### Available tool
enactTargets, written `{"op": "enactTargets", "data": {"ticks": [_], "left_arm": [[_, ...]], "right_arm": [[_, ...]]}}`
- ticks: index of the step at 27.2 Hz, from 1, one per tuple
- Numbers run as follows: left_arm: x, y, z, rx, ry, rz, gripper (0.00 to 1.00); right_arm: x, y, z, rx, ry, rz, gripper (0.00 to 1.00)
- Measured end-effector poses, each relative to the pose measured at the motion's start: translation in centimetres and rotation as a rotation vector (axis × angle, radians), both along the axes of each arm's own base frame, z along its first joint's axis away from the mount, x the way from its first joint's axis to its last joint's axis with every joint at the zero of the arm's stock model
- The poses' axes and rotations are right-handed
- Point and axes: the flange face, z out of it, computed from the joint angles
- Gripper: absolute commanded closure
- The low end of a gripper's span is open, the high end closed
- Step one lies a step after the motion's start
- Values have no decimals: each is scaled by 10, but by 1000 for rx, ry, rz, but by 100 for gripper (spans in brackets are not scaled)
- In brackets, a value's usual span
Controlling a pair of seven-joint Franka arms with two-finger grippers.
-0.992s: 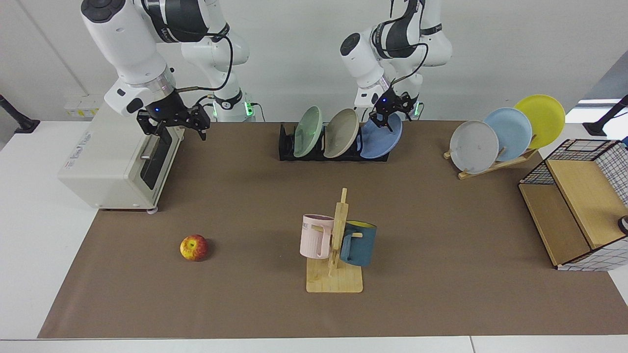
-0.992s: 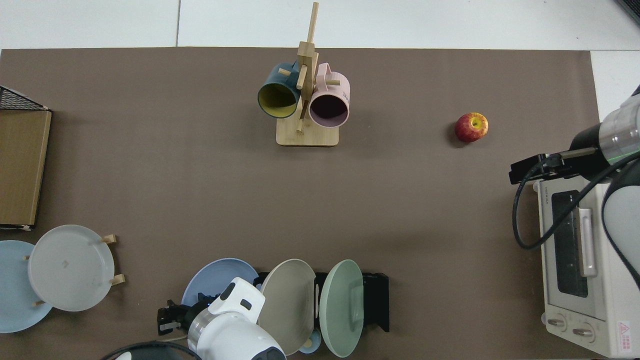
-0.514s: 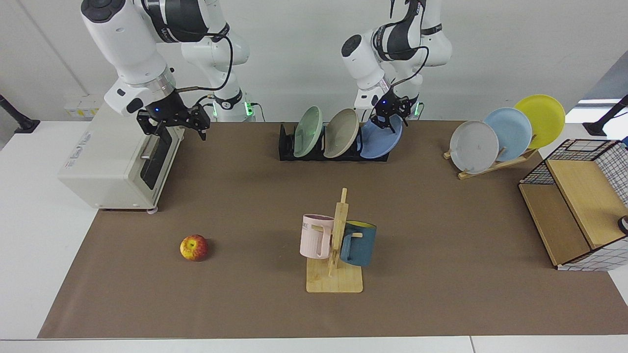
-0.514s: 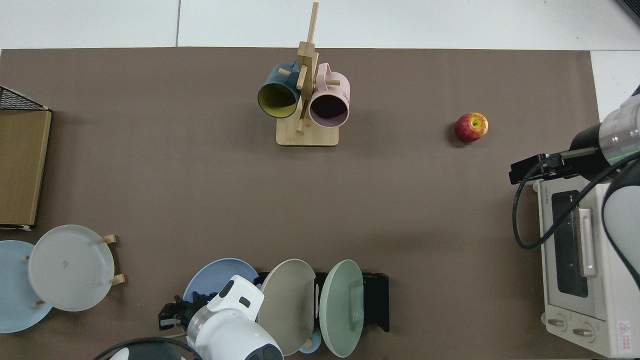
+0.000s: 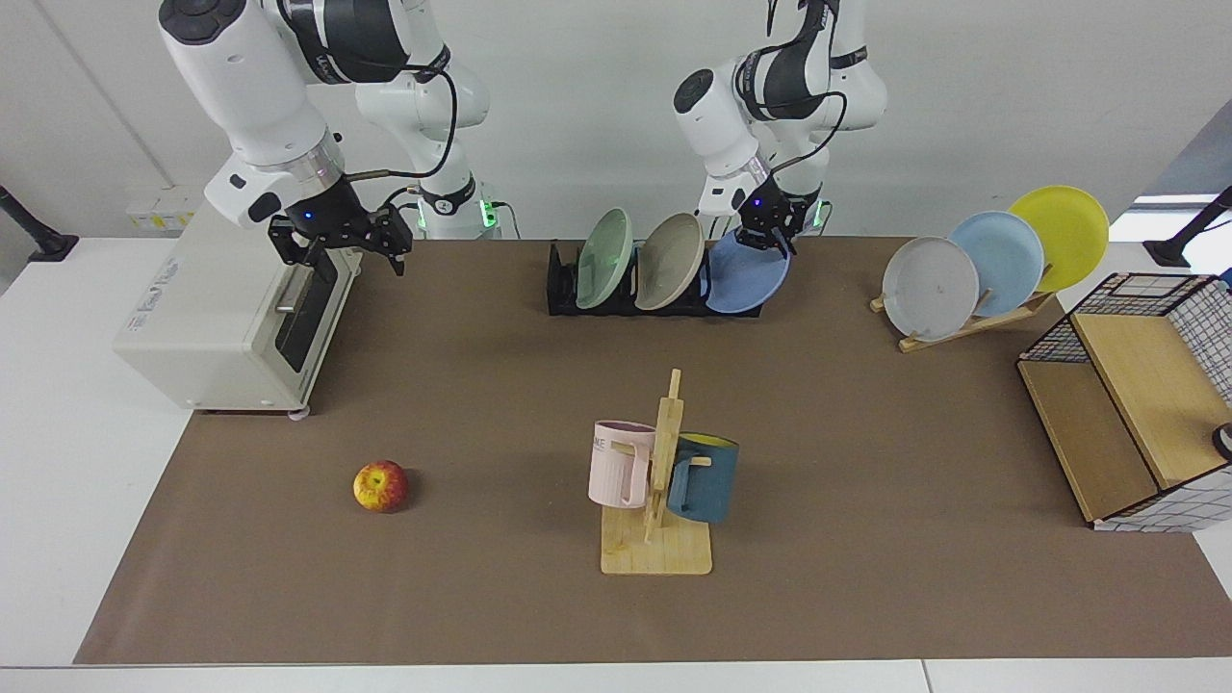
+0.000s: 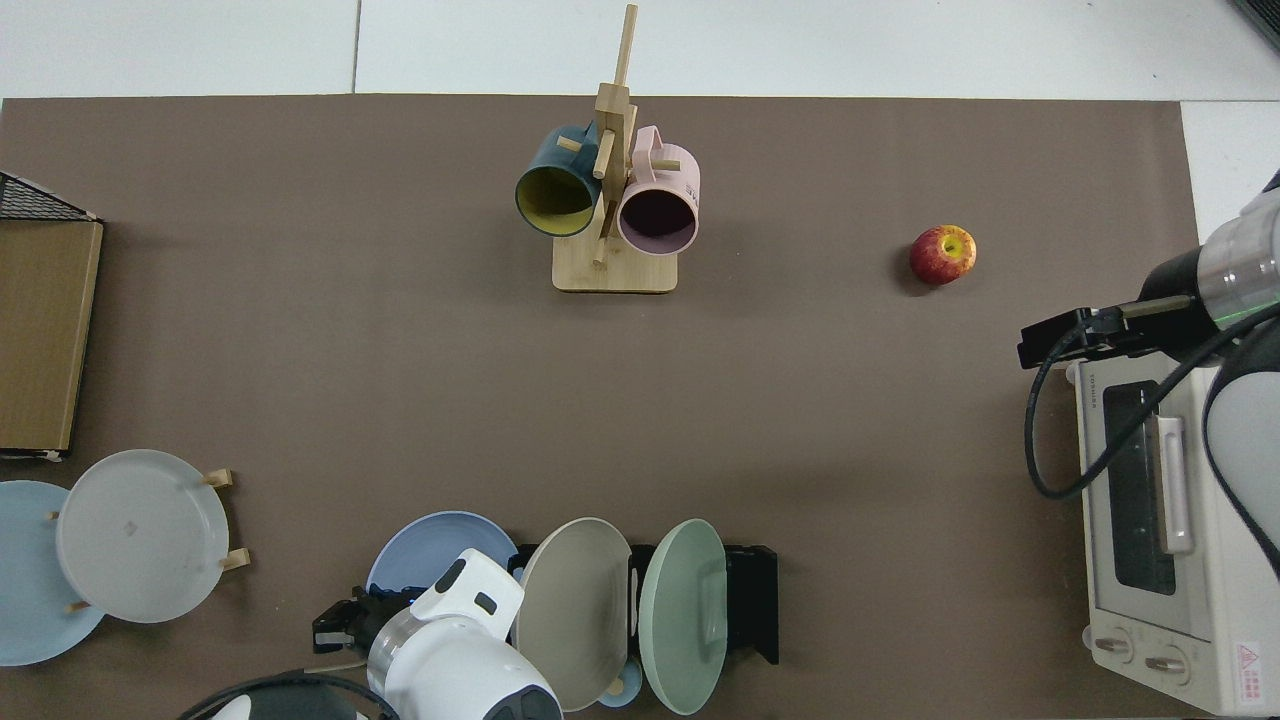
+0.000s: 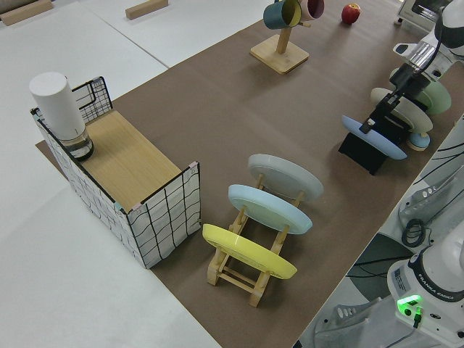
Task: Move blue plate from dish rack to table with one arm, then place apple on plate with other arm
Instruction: 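Lower the left gripper onto the light blue plate rim and grasp it, then lift the light blue plate out of the rack with the left gripper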
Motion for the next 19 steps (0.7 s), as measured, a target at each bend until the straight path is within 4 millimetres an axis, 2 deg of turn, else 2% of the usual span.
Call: {"op": "enactTargets", "data": {"ticks": [10, 15, 19], "left_arm": [[0, -1, 4, 0, -5, 2, 100], [3, -7, 20, 8, -18, 4, 100], [1, -16, 37, 94, -48, -28, 100]], "right_arm": [[0, 0, 0, 0, 0, 0, 0], [0, 0, 0, 0, 0, 0, 0], [0, -1, 0, 0, 0, -2, 0]]}}
